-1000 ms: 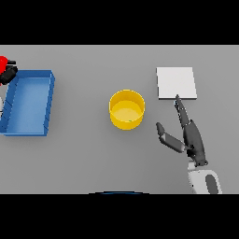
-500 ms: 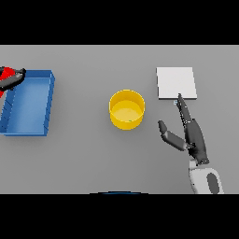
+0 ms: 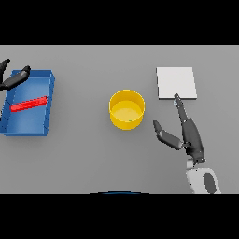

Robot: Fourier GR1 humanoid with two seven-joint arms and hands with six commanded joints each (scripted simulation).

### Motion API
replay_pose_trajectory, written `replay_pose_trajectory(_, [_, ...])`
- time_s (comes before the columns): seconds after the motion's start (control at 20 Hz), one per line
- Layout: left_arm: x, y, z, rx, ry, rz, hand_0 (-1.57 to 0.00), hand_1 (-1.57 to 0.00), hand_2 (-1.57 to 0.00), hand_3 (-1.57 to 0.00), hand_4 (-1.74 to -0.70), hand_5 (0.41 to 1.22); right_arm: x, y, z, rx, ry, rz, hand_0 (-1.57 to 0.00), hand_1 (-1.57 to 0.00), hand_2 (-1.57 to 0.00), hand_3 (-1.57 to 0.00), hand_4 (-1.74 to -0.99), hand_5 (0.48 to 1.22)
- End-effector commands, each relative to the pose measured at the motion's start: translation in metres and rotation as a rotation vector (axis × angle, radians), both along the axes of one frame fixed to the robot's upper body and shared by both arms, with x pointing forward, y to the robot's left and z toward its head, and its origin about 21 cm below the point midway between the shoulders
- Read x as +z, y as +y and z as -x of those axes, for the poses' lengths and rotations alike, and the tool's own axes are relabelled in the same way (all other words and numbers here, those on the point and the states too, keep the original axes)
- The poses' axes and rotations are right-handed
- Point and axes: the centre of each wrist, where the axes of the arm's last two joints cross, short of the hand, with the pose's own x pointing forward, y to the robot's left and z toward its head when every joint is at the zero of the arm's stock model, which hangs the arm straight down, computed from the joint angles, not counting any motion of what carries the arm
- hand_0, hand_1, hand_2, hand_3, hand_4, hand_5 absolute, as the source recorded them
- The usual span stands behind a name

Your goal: Pick up the red beaker and tilt it to pour out 1 green nut into yellow bowl. Pick up the yellow bowl and place it on the metallic measuring scale.

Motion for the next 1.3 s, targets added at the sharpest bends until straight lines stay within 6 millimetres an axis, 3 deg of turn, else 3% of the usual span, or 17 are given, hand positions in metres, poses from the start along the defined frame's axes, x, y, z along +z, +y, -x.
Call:
replay_pose_trajectory(0.0, [0.000,0.000,0.003,-0.014,-0.028,0.017,-0.05,-0.05,-0.04,-0.05,-0.78,0.635,0.002,-0.002,-0.002,0.024,-0.001,0.028,0.00,0.00,0.00,0.00,-1.115,0.638])
replay_pose_trajectory(0.1, [0.001,-0.004,0.005,-0.021,-0.054,0.056,-0.03,-0.03,-0.03,-0.03,-0.79,0.652,0.010,-0.003,-0.010,0.134,-0.035,0.094,0.00,0.00,0.00,0.00,-1.080,0.662])
replay_pose_trajectory(0.2, [0.002,-0.007,0.005,-0.027,-0.064,0.077,-0.02,-0.02,-0.02,-0.02,-0.80,0.661,0.019,-0.006,-0.022,0.200,-0.027,0.248,0.00,0.00,0.00,0.00,-1.103,0.662])
replay_pose_trajectory(0.4, [-0.003,-0.012,0.006,-0.030,-0.051,0.092,-0.01,-0.01,-0.01,-0.01,-0.81,0.683,0.038,0.006,-0.043,0.333,-0.087,0.568,0.00,0.00,0.00,0.00,-1.137,0.626])
replay_pose_trajectory(0.6, [-0.005,-0.012,0.006,-0.029,-0.044,0.097,0.00,0.00,0.00,0.00,-0.81,0.688,0.052,0.020,-0.063,0.507,-0.138,0.810,0.00,0.00,0.00,0.00,-1.157,0.635])
replay_pose_trajectory(0.8, [-0.004,-0.003,0.006,-0.025,-0.032,0.092,0.00,0.00,0.00,0.00,-0.80,0.691,0.053,0.035,-0.081,0.636,-0.155,0.984,0.00,0.00,0.00,0.00,-1.161,0.643])
replay_pose_trajectory(1.0, [0.004,-0.005,0.007,-0.031,-0.049,0.102,0.00,0.00,0.00,0.00,-0.81,0.695,0.048,0.050,-0.093,0.758,-0.146,1.059,0.00,0.00,0.00,0.00,-1.156,0.642])
replay_pose_trajectory(1.25, [-0.001,-0.005,0.008,-0.028,-0.046,0.096,0.00,0.00,0.00,0.00,-0.81,0.701,0.045,0.070,-0.109,0.856,-0.095,1.164,0.00,0.00,0.00,0.00,-1.159,0.663])
